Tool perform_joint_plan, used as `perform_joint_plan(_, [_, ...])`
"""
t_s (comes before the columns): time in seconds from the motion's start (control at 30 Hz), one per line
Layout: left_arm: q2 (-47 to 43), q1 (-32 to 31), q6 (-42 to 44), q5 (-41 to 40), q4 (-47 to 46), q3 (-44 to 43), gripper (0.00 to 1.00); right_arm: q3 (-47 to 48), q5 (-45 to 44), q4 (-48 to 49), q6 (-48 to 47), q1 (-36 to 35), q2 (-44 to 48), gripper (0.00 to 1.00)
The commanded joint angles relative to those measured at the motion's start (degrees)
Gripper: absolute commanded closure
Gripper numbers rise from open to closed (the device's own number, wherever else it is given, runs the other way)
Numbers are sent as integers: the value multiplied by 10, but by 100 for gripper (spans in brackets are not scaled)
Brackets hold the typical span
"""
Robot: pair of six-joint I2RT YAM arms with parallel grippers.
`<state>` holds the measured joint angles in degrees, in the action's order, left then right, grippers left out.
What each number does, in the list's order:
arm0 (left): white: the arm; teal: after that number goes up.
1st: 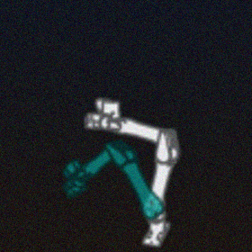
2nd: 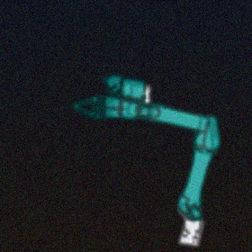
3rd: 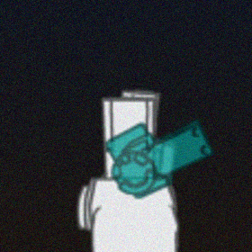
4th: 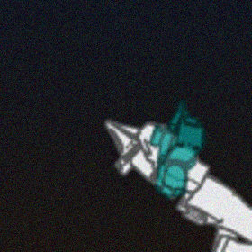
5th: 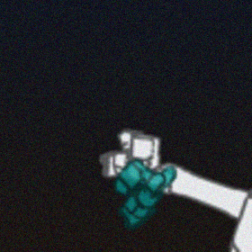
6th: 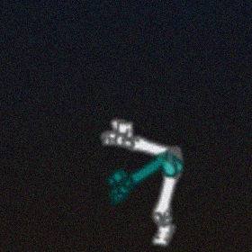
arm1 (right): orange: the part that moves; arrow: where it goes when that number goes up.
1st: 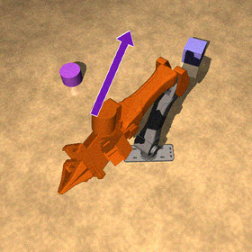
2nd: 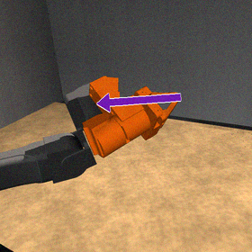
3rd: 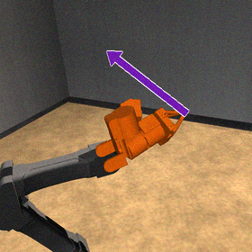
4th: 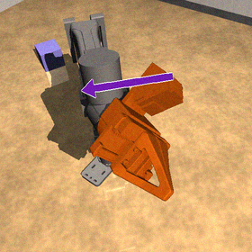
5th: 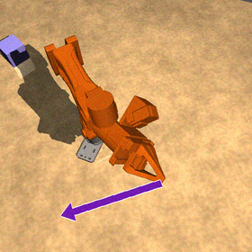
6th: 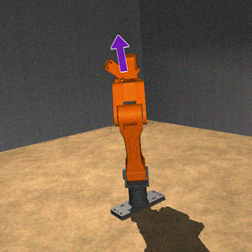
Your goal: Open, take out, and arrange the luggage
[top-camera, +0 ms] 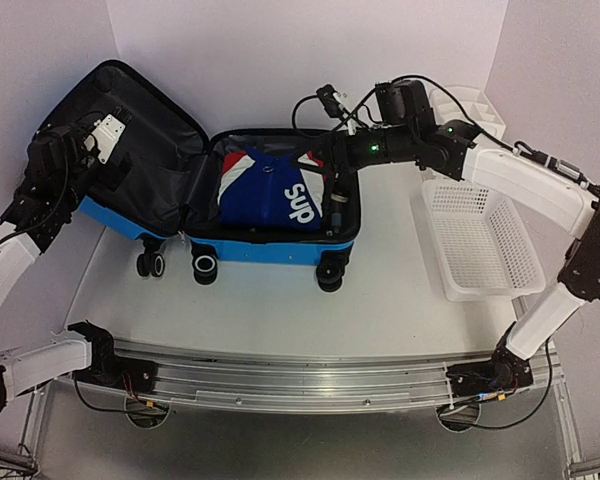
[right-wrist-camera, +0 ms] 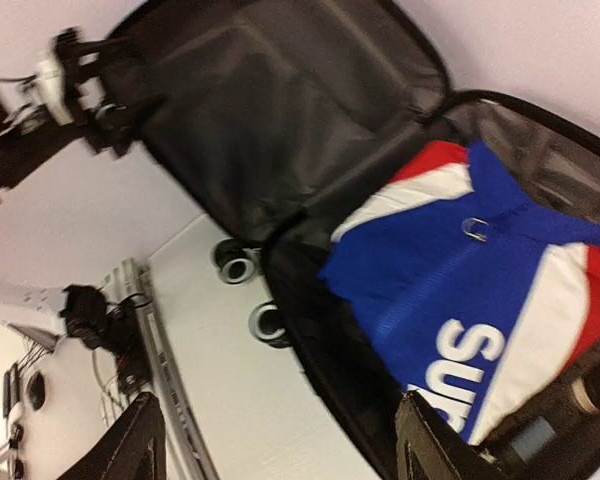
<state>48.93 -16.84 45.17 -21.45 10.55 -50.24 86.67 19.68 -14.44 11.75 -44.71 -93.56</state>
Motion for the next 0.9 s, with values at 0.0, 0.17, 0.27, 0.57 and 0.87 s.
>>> perform_joint_plan(0.0, [18,-2,-55,125,165,-93,4,38,-179,-113,92,30,-52,35])
perform_joint_plan(0.17, [104,-38,-129,176,312,-174,9,71,-223,-152,140,35,-96,34])
perform_joint_plan(0.27, [159,-52,-195,239,363,-228,9,89,-220,-157,178,41,-118,33])
perform_joint_plan(0.57, [324,-51,-529,409,343,-317,2,179,-162,-158,261,45,-235,28])
perform_joint_plan(0.87, [482,-23,-643,467,307,-356,9,214,-178,-158,290,57,-287,35])
